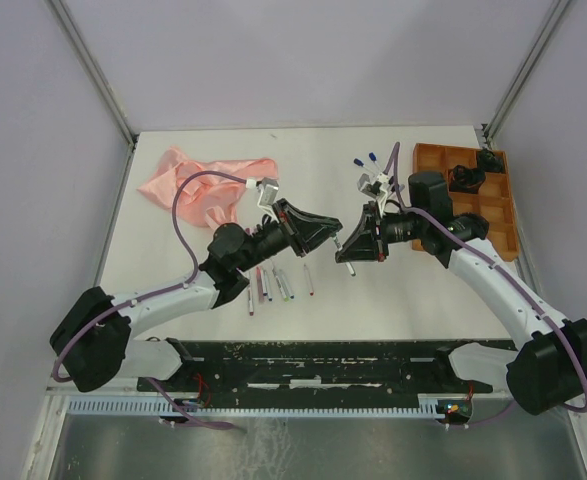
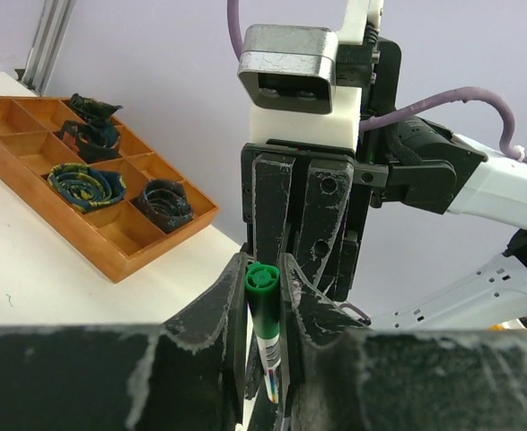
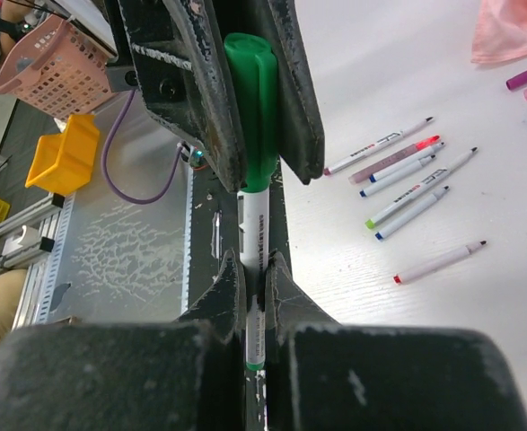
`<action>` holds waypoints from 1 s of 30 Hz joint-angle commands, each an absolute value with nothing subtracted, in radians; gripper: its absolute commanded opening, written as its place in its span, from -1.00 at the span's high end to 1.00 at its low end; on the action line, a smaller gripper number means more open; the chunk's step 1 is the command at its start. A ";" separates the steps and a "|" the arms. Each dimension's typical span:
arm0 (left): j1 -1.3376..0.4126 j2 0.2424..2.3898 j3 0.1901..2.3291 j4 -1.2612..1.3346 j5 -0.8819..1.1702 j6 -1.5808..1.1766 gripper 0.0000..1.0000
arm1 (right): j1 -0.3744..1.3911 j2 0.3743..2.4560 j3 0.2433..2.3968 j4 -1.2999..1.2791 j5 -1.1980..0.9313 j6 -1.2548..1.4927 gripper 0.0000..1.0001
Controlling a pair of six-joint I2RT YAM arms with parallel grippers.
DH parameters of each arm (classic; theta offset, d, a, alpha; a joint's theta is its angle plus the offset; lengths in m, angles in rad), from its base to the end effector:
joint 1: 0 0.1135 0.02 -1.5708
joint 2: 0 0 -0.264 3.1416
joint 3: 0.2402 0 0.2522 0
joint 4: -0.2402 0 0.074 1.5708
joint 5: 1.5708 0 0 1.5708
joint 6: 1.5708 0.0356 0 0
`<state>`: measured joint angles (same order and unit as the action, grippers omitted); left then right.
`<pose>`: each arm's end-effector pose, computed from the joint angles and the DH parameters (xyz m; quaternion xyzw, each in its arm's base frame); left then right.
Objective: Open the pen caps
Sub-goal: Open the pen cap from the pen, then place the pen cap at the center of the board.
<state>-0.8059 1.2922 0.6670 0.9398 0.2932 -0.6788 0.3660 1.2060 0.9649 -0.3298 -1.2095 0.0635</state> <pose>0.1892 -0.2120 0.3060 0.1549 0.5726 -0.6044 0.5318 0.2223 0.1209 0.3131 -0.3782 0.6727 0.5715 0.2790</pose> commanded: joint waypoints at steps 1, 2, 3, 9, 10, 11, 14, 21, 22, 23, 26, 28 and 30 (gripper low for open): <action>-0.805 1.285 0.709 0.920 0.292 -0.707 0.62 | 0.360 1.200 1.004 -0.307 -1.205 0.052 1.00; -0.804 1.285 0.709 0.918 0.294 -0.707 0.62 | 0.357 1.198 1.003 -0.307 -1.199 0.053 1.00; -0.805 1.284 0.708 0.916 0.296 -0.708 0.64 | 0.355 1.197 1.003 -0.305 -1.196 0.055 1.00; -0.802 1.269 0.704 0.913 0.285 -0.682 0.94 | 0.349 1.196 0.987 -0.290 -1.197 0.053 1.00; -0.796 1.263 0.708 0.903 0.274 -0.671 0.94 | 0.350 1.195 0.981 -0.292 -1.201 0.042 1.00; -0.779 1.258 0.719 0.887 0.266 -0.657 0.94 | 0.350 1.193 0.974 -0.292 -1.206 0.031 1.00; -0.682 1.251 0.769 0.858 0.247 -0.641 0.94 | 0.350 1.189 0.949 -0.292 -1.206 0.005 1.00; -0.507 1.311 0.953 0.914 0.149 -0.636 0.94 | 0.350 1.206 0.920 -0.274 -1.192 0.008 1.00; -0.500 1.324 0.976 0.920 0.142 -0.635 0.94 | 0.350 1.212 0.916 -0.272 -1.190 0.009 1.00; -0.496 1.331 0.995 0.920 0.143 -0.638 0.94 | 0.349 1.216 0.916 -0.272 -1.184 0.007 1.00; -0.490 1.326 1.012 0.865 0.143 -0.655 0.95 | 0.333 1.211 0.921 -0.308 -1.159 -0.053 1.00; -0.489 1.304 0.977 0.799 0.145 -0.664 0.94 | 0.288 1.194 0.912 -0.316 -1.146 -0.074 1.00; -0.488 1.277 0.914 0.732 0.145 -0.678 0.94 | 0.226 1.168 0.897 -0.310 -1.143 -0.095 1.00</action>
